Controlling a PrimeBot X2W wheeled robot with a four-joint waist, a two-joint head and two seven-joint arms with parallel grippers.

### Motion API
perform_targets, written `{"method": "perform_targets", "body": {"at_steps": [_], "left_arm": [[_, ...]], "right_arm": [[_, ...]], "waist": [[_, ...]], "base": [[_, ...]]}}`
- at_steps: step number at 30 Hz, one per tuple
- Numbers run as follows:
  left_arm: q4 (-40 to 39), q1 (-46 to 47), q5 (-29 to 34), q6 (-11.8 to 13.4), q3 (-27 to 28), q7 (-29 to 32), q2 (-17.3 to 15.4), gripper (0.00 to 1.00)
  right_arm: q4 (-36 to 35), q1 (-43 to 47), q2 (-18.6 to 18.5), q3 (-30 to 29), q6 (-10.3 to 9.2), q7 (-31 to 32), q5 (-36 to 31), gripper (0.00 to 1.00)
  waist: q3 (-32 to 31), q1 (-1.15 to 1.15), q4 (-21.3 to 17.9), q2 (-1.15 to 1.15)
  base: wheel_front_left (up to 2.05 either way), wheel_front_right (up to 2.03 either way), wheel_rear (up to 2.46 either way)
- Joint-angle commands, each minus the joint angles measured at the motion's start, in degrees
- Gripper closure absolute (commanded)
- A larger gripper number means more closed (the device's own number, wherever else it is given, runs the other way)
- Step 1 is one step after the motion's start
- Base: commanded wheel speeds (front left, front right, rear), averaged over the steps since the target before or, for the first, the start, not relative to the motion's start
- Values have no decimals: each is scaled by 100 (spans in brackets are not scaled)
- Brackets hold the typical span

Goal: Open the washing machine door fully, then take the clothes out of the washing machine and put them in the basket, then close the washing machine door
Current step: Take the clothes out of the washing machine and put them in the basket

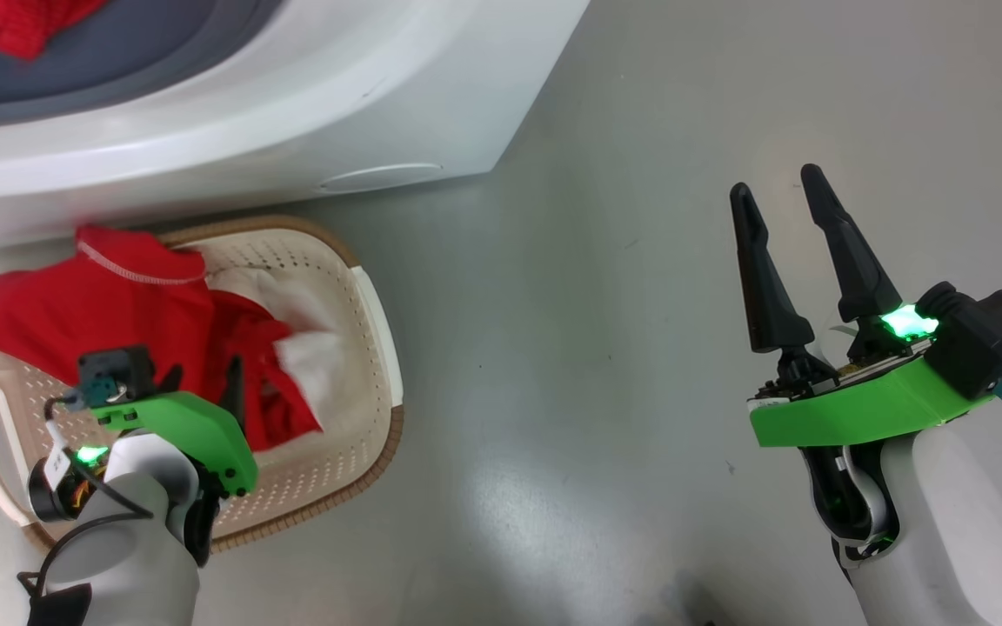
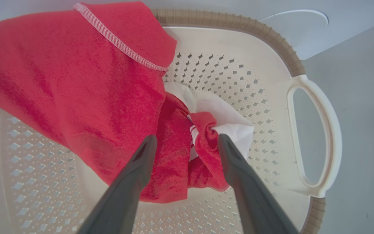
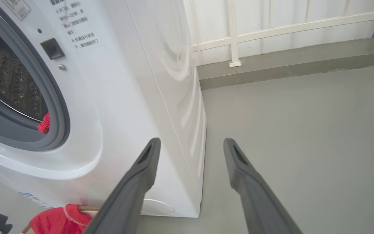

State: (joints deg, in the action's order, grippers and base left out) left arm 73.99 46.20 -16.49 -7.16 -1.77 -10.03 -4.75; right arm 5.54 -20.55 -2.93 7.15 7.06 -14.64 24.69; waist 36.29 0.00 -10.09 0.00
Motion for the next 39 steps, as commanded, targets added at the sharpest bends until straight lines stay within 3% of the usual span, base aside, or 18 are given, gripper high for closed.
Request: {"method": "perform_targets", "body": {"at_steps": [1,8,15,30,39], "left_arm": [[-66,-166,-51,3,102,-191,-203,0],[-505,-405,-28,92,105,-488,-226,0],[-1849,-1023,104,211,265,-495,-173,0],[-4270,-2421,556,208,712,-497,-27,0],[-5247,-3044,554,65,962,-497,29,0]], "right_arm": [[-113,54,5,72,43,-36,15,0],[-56,157,5,-4,43,-36,-45,0],[-18,272,5,-142,43,-36,-174,0],[70,740,5,-445,43,-36,-419,0],[-32,1060,5,-552,43,-36,-523,0]], "waist": [[-123,0,39,0],[-527,0,165,0],[-974,0,354,0],[-2187,0,626,0],[-2710,0,621,0]], "base": [[0,0,0],[0,0,0],[0,0,0],[0,0,0],[0,0,0]]}}
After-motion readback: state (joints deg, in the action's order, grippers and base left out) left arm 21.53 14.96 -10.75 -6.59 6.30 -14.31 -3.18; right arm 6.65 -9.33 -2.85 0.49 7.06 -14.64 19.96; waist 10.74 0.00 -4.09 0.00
